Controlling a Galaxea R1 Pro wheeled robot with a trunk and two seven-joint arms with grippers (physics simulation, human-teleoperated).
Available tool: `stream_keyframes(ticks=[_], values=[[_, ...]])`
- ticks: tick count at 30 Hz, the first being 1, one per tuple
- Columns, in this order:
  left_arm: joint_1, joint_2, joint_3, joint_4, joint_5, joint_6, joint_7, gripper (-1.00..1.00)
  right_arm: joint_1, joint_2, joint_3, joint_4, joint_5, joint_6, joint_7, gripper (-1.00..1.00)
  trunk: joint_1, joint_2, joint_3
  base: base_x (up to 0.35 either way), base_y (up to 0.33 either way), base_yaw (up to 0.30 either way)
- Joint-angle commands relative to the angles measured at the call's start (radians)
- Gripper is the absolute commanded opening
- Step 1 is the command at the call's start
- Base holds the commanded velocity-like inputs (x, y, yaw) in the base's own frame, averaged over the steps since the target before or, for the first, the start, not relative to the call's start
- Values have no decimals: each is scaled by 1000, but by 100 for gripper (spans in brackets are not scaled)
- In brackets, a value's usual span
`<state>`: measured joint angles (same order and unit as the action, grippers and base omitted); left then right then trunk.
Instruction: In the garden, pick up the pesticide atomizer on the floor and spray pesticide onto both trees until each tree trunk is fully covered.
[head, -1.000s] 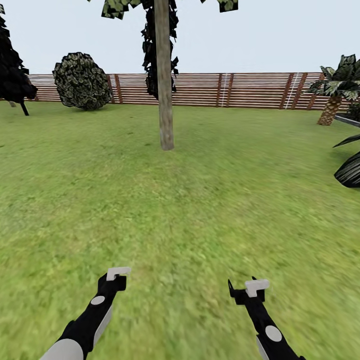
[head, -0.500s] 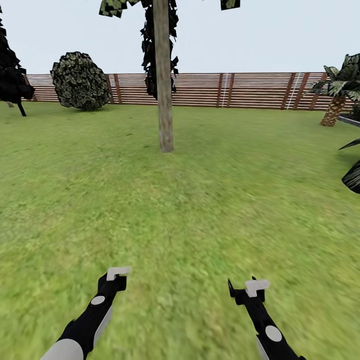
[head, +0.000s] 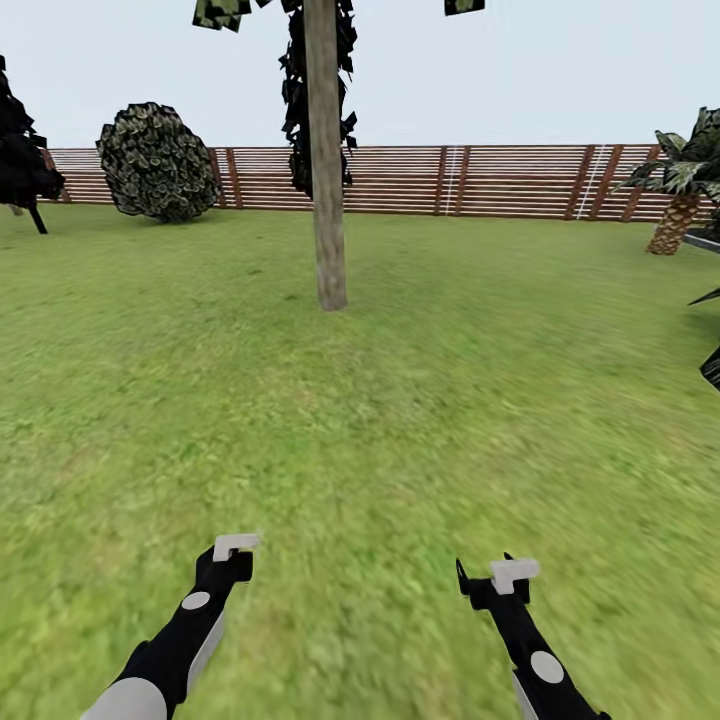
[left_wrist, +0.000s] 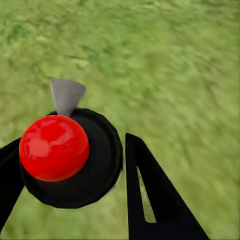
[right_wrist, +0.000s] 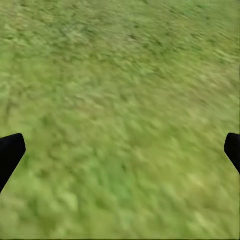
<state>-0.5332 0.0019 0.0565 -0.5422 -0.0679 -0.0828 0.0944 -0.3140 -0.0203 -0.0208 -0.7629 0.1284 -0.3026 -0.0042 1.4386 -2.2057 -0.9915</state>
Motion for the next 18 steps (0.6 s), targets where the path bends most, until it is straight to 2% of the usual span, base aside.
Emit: stream_keyframes(ticks=[1, 18], values=[[-1, 0, 2, 1, -7, -3, 2, -100, 0, 0, -2, 0, 10, -3, 0, 100, 0, 0, -1, 338, 0, 0], [-1, 0, 1, 1, -7, -3, 2, -100, 0, 0, -2, 0, 10, -3, 0, 100, 0, 0, -1, 338, 0, 0]])
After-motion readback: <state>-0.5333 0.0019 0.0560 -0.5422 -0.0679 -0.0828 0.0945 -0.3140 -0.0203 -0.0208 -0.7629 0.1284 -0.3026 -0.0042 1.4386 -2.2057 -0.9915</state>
